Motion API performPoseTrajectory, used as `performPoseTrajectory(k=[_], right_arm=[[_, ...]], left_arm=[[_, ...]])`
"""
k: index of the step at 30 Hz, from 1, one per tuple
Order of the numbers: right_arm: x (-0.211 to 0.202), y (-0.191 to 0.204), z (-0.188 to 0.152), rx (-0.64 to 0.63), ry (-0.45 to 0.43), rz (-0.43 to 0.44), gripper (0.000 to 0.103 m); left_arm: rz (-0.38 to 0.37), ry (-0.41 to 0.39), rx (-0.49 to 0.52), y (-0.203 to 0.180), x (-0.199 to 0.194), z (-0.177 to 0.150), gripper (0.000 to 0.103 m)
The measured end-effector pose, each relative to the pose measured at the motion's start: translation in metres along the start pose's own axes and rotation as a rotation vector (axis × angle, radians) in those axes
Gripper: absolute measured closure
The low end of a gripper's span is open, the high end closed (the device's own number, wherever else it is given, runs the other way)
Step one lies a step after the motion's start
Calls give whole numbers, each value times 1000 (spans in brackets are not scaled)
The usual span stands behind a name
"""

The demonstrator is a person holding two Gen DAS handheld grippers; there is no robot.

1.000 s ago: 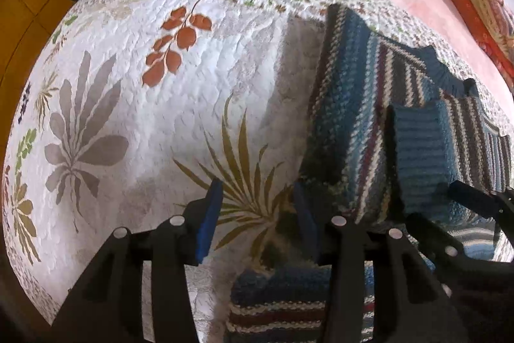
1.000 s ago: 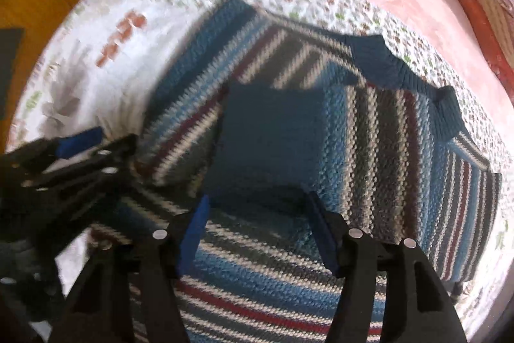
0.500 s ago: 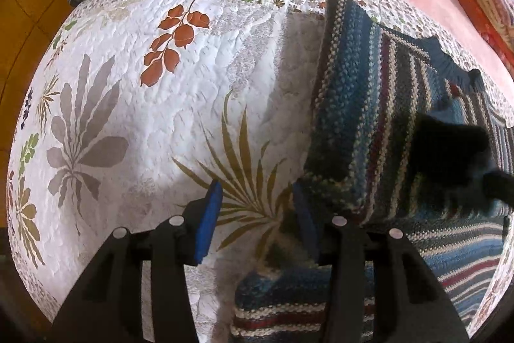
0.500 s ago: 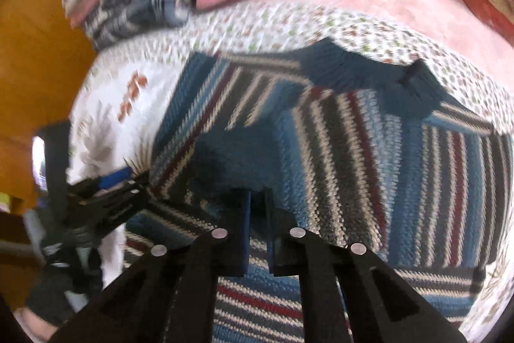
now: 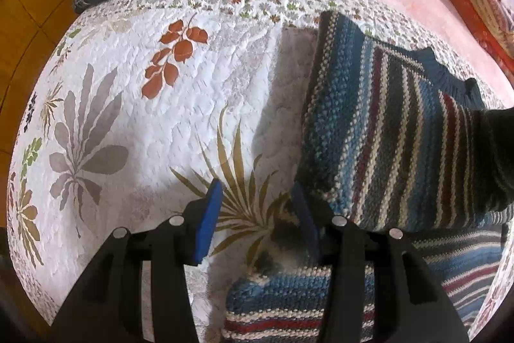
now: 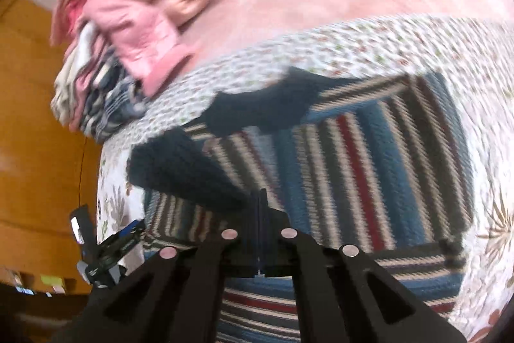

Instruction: Fold small clothes

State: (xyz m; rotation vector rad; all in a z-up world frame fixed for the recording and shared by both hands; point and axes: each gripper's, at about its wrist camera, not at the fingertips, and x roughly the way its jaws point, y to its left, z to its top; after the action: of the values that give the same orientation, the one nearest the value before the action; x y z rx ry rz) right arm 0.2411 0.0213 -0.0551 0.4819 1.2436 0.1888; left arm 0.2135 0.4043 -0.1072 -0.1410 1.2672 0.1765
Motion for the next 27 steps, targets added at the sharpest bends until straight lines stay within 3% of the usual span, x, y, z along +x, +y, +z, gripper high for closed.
performPoseTrajectory(k=[5,9,11,14,15,16,20,23,24,26,27], right_arm=[[1,-42,-1,46,7,-60,103],[1,-33,-3,-59,1,-99,95],[5,-13,-4,-128,12,-86,86],[14,28,-1,-215,27,-55,49],[18,40,0,-243,32,-53,30],[23,57,0,-289,32,-59,29],[53,111,-7,-453,107,-86,28],[80,137,-13,-551,130,-219,28],[84,140,-14,-566,136,-237,33],[94,142,-15,-575,155,-270,62],[95,139,-13,-560,166,-258,90]], left_arm=[[-9,-20,-8,0,-4,3,57],[-10,-12,-17,0,-3,4,57],[-10,-9,-24,1,-2,5,57],[-6,-6,-22,1,-1,4,56],[-5,-4,-18,0,0,4,56],[-4,-2,-15,0,0,3,56],[-8,2,-13,1,0,4,56],[-16,5,-22,3,0,5,56],[-19,6,-23,3,0,5,56],[-20,7,-21,3,0,5,56],[-20,7,-19,3,0,5,56]])
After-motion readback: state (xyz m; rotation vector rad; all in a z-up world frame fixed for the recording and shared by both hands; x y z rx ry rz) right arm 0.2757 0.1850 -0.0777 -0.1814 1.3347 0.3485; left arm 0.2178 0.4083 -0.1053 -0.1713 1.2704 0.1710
